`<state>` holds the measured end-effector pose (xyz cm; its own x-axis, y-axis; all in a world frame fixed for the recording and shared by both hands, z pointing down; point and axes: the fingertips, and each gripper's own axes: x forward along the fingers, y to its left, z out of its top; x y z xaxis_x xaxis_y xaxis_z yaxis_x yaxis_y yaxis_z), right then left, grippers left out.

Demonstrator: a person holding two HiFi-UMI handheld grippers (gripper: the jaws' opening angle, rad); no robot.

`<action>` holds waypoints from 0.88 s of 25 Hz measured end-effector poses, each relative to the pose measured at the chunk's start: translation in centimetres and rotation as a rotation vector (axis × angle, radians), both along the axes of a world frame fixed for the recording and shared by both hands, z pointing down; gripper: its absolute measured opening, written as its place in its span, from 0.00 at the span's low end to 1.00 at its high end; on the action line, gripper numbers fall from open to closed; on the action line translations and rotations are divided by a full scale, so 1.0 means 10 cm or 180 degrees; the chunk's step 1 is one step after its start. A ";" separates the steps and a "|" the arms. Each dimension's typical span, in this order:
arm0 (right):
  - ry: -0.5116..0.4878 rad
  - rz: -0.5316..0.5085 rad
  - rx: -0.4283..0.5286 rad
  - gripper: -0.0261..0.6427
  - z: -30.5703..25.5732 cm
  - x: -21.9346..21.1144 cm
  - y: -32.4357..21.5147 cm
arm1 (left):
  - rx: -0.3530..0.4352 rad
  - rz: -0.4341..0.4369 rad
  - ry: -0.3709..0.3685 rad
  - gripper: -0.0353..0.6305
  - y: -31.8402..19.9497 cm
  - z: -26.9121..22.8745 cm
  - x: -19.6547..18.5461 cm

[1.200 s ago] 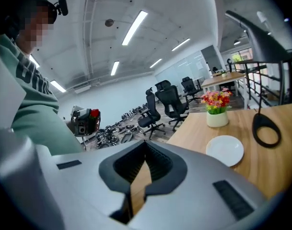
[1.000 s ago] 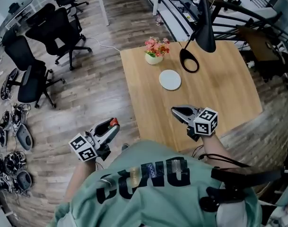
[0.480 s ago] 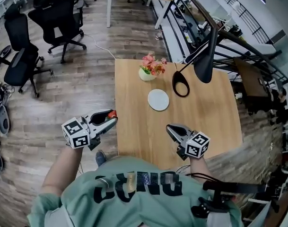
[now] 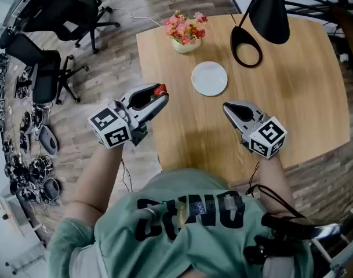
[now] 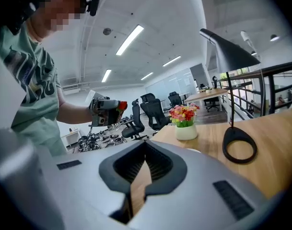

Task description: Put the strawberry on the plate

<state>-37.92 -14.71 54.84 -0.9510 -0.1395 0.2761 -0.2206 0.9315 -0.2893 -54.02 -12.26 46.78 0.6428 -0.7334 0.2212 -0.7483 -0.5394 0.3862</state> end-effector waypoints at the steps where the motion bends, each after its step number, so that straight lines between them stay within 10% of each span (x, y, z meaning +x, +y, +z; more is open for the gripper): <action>1: -0.0022 0.0043 0.0001 0.05 0.04 0.02 -0.03 | -0.0004 0.0069 -0.0013 0.27 -0.14 0.04 0.08; 22: 0.0175 0.0339 0.0199 0.05 0.46 0.30 -0.52 | -0.0254 0.0354 -0.0083 0.27 -1.28 0.97 0.47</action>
